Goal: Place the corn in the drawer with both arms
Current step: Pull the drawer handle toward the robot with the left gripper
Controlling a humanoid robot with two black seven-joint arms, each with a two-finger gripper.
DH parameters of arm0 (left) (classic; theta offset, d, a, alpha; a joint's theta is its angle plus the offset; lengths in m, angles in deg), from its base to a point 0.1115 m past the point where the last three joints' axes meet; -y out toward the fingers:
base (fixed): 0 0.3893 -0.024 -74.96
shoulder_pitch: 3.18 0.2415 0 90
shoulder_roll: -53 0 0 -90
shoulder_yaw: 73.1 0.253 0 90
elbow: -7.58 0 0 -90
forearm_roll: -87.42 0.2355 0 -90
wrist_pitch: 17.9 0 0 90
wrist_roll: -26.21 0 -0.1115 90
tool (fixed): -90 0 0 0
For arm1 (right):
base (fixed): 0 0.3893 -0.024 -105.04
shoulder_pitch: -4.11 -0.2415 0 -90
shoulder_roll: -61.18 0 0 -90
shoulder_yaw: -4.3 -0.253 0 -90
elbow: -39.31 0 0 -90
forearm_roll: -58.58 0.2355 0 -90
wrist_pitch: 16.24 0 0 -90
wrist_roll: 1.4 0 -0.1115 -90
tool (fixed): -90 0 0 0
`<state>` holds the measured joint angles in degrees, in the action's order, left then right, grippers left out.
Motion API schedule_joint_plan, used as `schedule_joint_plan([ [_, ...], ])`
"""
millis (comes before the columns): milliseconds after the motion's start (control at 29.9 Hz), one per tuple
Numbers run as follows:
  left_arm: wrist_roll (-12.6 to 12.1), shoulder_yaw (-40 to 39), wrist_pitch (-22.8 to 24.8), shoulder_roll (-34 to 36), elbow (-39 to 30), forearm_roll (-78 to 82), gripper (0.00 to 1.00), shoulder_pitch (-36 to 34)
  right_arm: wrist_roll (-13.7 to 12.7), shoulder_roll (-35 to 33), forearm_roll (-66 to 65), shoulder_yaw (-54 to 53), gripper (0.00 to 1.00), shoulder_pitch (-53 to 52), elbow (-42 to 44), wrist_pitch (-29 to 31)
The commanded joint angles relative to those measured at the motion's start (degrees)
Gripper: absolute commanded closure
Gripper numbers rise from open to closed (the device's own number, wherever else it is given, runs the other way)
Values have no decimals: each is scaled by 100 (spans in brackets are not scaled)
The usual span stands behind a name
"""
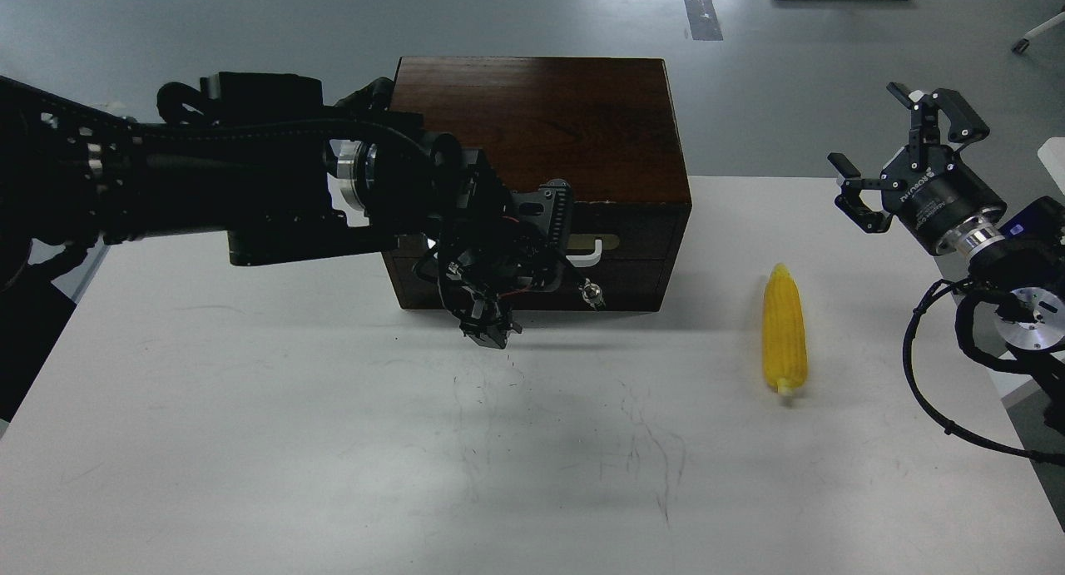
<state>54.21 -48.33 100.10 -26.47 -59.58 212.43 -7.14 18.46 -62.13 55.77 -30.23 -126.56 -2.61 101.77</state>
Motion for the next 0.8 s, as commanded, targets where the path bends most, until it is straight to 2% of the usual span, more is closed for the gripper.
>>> schedule_joint_plan([
  [0,0,1,0,28,-96,0,2,-9,0,0,0,0,0,6,0,-1],
  [434,0,-8,0,335,-737,0,2,-35,0,0,0,-9,0,-3,0,-1],
  [769,0,-26,0,819,-1695,0,2,-70,0,-9,0,-9,0,-3,0,-1],
])
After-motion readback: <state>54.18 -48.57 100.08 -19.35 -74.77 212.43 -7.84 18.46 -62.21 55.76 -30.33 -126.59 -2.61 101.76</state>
